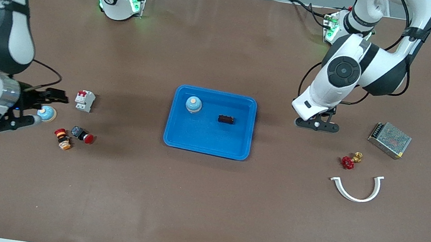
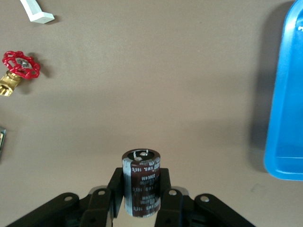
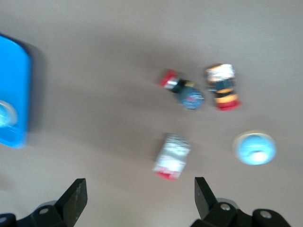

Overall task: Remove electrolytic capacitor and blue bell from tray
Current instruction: 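Release the gauge with the right gripper while the left gripper lifts capacitor, then grasp the second gauge with the right gripper while the left gripper carries capacitor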

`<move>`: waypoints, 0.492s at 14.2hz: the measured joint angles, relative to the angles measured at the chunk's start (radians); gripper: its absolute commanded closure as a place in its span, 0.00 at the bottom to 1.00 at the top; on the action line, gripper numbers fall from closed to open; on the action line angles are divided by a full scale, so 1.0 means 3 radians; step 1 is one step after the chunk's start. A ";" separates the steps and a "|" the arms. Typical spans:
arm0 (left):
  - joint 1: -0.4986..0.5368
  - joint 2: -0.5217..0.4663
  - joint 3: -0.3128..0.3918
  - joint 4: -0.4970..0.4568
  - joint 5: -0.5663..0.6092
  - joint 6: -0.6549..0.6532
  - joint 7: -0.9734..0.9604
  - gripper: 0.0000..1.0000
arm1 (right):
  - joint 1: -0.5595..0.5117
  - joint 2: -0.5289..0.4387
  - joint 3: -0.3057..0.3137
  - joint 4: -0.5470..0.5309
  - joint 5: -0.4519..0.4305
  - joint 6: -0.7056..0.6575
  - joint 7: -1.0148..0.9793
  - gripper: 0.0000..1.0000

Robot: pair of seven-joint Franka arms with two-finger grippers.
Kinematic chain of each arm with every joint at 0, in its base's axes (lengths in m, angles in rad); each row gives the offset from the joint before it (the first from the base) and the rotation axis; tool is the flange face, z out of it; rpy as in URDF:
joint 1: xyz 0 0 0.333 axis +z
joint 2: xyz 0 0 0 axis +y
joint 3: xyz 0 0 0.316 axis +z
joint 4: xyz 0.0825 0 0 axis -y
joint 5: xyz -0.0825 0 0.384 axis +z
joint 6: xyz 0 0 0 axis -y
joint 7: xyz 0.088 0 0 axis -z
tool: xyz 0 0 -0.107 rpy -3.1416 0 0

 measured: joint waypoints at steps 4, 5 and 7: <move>0.0023 -0.0141 -0.0001 -0.0462 0.0000 0.0473 0.0074 1.00 | 0.0624 -0.0068 0.0022 0.0000 0.0093 0.0018 0.1249 0.00; 0.0038 -0.0150 -0.0001 -0.0542 0.0000 0.0585 0.0092 1.00 | 0.0778 -0.0068 0.0025 -0.0005 0.0095 0.0071 0.1529 0.00; 0.0094 -0.0157 0.0000 -0.0681 0.0000 0.0792 0.0160 1.00 | 0.1084 -0.0067 0.0027 -0.0049 0.0097 0.0254 0.2054 0.00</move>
